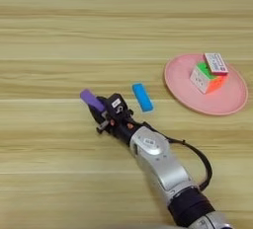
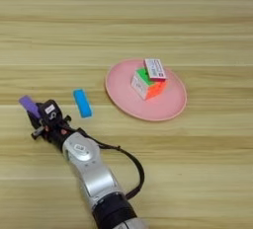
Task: Move the objects on the table
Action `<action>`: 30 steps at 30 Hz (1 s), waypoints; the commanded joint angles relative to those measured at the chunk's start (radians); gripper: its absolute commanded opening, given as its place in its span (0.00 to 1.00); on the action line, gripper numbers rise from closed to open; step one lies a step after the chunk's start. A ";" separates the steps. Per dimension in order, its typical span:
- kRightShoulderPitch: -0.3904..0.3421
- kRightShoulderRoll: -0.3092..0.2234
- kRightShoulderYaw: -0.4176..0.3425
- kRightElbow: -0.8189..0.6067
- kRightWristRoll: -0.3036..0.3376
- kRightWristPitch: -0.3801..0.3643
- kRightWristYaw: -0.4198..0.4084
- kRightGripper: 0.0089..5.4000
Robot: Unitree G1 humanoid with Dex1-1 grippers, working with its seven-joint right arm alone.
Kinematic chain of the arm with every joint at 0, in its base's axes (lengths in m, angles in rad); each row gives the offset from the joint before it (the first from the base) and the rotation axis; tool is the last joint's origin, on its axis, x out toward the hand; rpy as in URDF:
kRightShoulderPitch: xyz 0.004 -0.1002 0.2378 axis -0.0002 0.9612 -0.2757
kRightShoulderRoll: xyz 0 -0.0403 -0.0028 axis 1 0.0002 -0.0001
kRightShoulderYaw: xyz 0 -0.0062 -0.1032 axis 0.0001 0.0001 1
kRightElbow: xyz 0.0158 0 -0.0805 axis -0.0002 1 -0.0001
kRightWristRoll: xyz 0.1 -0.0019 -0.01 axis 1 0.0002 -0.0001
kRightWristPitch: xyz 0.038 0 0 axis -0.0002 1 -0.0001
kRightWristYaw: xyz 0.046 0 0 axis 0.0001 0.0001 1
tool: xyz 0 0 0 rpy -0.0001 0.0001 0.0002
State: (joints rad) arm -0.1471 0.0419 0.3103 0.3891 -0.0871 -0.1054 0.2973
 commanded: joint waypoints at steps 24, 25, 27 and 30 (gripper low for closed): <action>0.143 0.039 -0.030 -0.281 -0.024 0.171 -0.171 0.26; 0.145 0.042 -0.031 -0.277 -0.021 0.173 -0.177 0.26; 0.147 0.046 -0.033 -0.279 -0.010 0.176 -0.181 0.26; 0.147 0.044 -0.031 -0.281 -0.012 0.176 -0.190 0.26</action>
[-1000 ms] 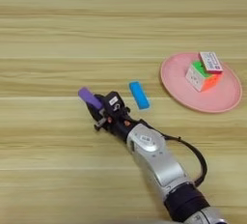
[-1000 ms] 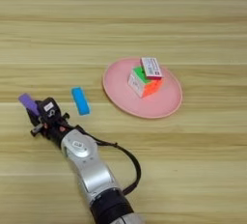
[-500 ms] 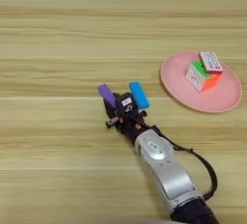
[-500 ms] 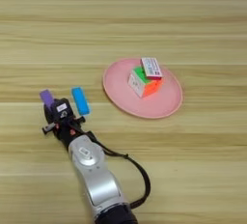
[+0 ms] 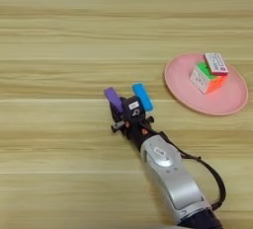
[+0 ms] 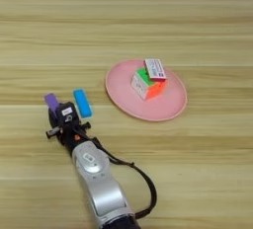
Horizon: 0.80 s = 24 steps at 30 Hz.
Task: Move the objects on the table
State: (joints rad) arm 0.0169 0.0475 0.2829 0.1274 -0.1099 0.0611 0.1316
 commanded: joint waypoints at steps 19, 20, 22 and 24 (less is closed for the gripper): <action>-0.033 0.022 0.020 -0.021 -0.006 -0.009 -0.036 0.52; -0.033 0.022 0.021 -0.021 -0.006 -0.009 -0.037 0.53; -0.034 0.021 0.022 -0.022 -0.007 -0.010 -0.038 0.58; -0.034 0.020 0.023 -0.024 -0.009 -0.012 -0.039 0.62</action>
State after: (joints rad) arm 0.0161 0.0454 0.2990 0.1344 -0.1152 0.0582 0.0966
